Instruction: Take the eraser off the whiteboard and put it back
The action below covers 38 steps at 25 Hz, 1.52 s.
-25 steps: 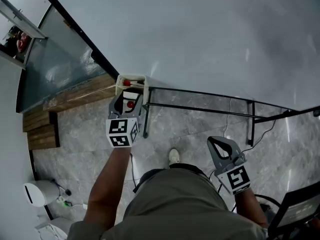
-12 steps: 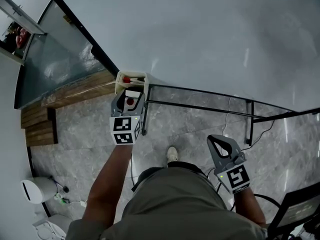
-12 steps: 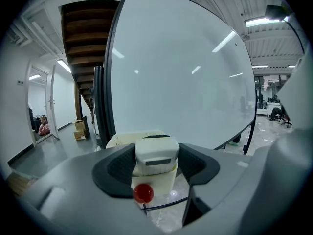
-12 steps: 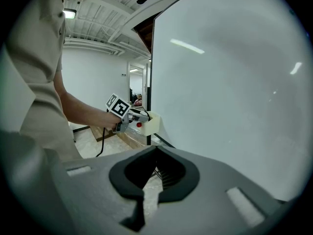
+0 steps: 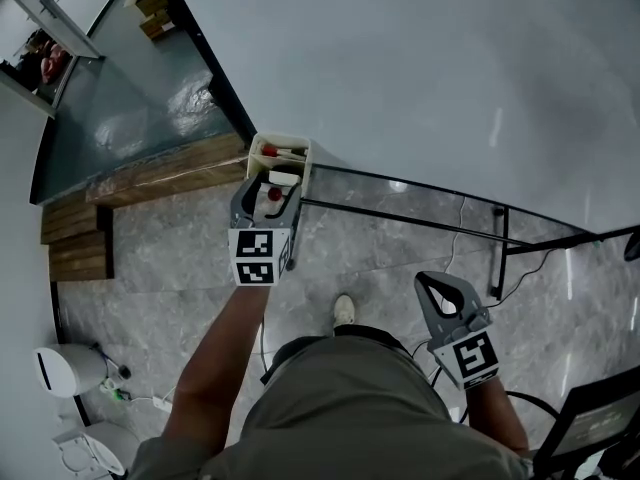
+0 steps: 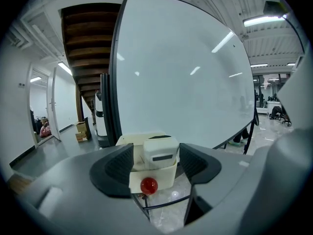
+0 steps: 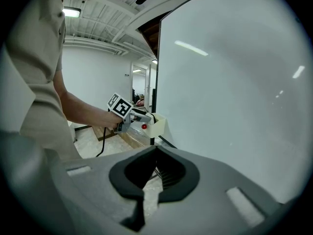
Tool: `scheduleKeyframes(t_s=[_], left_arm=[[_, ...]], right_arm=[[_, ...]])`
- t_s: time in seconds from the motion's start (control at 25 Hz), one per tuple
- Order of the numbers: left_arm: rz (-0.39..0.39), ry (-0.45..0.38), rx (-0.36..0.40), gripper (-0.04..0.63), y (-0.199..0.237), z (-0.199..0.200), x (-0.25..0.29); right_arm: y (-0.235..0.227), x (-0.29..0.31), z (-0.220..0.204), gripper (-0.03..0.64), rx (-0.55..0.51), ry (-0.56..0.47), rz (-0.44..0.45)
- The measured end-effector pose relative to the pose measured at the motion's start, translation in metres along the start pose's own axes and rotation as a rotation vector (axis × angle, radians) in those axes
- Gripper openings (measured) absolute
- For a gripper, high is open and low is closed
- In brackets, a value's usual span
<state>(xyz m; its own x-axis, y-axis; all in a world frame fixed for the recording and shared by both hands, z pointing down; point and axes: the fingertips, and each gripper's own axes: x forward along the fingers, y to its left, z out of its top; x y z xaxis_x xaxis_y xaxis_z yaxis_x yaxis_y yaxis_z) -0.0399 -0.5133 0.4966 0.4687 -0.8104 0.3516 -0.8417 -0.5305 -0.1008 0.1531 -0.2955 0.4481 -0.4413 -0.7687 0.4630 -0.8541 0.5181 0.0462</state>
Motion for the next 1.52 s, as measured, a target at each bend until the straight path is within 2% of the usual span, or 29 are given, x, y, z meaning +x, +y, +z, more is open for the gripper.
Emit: scheduleKeyframes(t_s=[0.24, 0.52, 0.84, 0.96, 1.08, 1.16, 1.32, 1.52], left_arm=[[0.015, -0.038, -0.002, 0.305, 0.013, 0.006, -0.046], [0.001, -0.094, -0.01, 0.304, 0.024, 0.011, -0.144], [-0.112, -0.155, 0.006, 0.287, 0.026, -0.01, -0.294], [-0.146, -0.152, -0.018, 0.255, 0.027, -0.023, -0.35], [-0.171, -0.177, -0.033, 0.189, 0.028, -0.028, -0.413], [-0.193, -0.176, -0.041, 0.114, 0.022, -0.034, -0.447], [-0.241, -0.182, -0.048, 0.019, 0.007, -0.049, -0.489], [-0.295, -0.199, -0.071, 0.006, -0.016, -0.055, -0.531]], right_arm=[[0.027, 0.002, 0.012, 0.002, -0.041, -0.022, 0.02], [0.086, 0.003, 0.028, 0.002, -0.094, -0.042, 0.063], [0.181, -0.011, 0.037, 0.002, -0.126, -0.07, 0.08], [0.218, -0.022, 0.036, 0.002, -0.133, -0.076, 0.077], [0.265, -0.044, 0.037, 0.002, -0.132, -0.091, 0.067], [0.292, -0.063, 0.037, 0.002, -0.106, -0.093, 0.047], [0.333, -0.097, 0.029, 0.002, -0.109, -0.082, 0.022], [0.365, -0.129, 0.028, 0.002, -0.141, -0.064, 0.025]])
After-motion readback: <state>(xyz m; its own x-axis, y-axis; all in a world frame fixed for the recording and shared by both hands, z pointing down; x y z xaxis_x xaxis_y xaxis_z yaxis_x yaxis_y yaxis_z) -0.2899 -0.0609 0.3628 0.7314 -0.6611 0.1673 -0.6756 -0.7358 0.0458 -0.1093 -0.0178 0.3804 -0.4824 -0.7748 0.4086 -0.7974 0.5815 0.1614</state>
